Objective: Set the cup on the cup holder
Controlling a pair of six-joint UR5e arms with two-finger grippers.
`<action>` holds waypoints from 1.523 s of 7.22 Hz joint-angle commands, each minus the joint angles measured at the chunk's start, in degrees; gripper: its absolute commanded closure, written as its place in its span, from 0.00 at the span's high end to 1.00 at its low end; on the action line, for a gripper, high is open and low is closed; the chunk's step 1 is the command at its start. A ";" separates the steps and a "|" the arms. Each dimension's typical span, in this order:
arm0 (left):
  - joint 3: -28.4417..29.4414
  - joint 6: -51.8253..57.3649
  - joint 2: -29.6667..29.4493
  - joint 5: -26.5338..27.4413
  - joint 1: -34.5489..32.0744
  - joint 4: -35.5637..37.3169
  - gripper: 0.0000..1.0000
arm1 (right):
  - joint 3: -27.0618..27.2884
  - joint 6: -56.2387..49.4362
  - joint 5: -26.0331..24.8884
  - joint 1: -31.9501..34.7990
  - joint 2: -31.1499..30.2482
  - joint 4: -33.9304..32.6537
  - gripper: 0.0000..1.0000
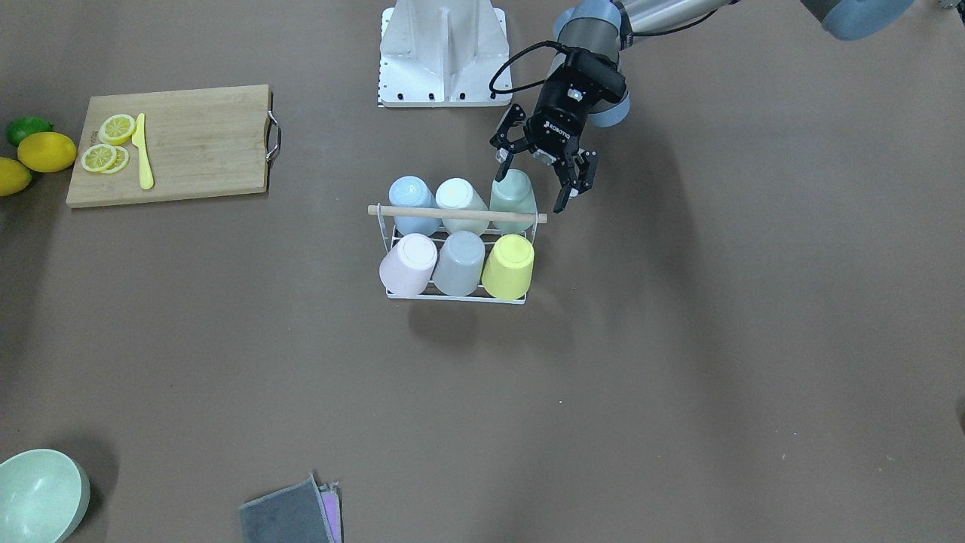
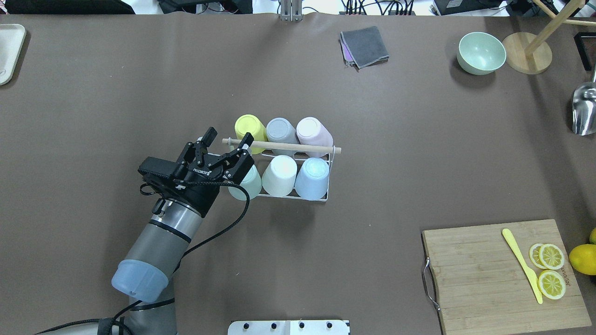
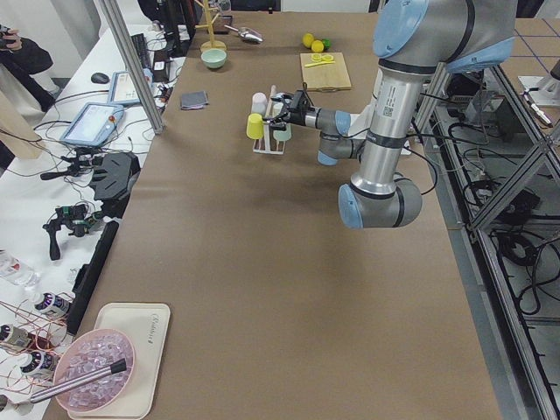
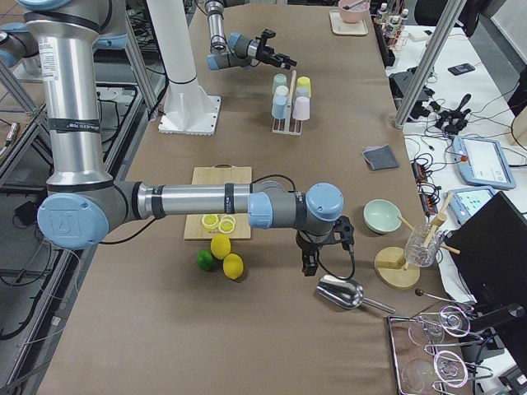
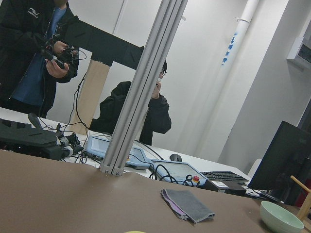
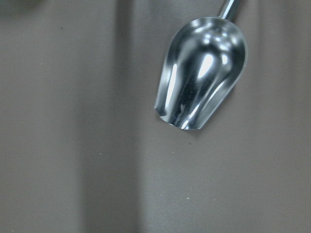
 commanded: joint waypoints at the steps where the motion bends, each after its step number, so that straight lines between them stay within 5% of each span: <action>1: -5.28 0.07 1.65 -3.00 -6.91 4.60 0.98 | 2.50 6.55 0.02 3.56 0.03 -4.75 0.98; 4: -2.69 -0.99 1.76 -23.45 -27.55 19.38 0.98 | 4.10 7.26 -0.07 3.83 -0.41 -7.43 0.98; 7: 9.26 -0.81 2.10 -32.10 -34.72 19.76 0.98 | 4.01 7.17 -0.50 3.74 0.20 -7.34 0.99; 11: 10.77 0.50 5.18 -71.32 -49.74 35.87 0.97 | 2.96 7.00 -0.77 3.74 0.47 -7.86 1.00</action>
